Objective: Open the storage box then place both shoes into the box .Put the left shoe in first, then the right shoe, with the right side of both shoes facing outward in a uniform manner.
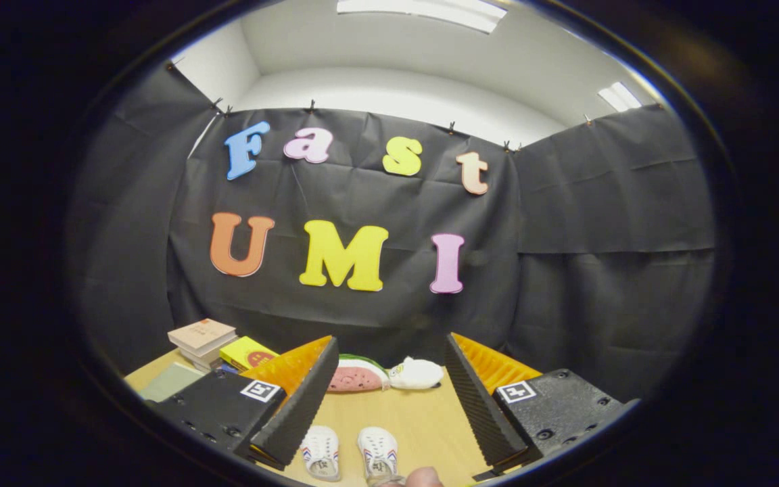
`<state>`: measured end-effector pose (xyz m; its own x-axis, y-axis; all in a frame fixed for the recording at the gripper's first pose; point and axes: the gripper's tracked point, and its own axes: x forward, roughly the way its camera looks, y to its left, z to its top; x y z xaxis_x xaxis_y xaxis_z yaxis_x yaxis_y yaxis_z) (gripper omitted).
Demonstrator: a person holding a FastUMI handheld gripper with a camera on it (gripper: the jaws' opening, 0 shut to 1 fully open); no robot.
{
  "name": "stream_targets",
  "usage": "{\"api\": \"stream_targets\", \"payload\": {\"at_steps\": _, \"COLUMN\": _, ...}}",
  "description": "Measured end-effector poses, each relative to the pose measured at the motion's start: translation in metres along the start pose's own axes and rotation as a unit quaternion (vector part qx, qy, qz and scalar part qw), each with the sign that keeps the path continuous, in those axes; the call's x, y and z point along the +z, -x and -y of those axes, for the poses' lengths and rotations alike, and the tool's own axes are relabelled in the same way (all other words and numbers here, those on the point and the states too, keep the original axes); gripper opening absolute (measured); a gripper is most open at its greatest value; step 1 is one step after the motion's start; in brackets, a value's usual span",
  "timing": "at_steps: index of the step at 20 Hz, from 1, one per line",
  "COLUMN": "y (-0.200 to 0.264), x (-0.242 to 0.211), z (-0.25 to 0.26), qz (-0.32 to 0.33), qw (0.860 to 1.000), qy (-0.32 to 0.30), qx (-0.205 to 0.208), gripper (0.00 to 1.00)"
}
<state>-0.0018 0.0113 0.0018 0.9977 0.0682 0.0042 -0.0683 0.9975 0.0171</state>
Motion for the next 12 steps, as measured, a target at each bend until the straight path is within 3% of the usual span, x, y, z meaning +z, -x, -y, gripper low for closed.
{"api": "stream_targets", "payload": {"at_steps": 12, "y": 0.0064, "x": -0.0054, "z": -0.0105, "qz": -0.004, "qw": 0.999, "qy": -0.001, "qx": 0.044, "gripper": 1.0}}
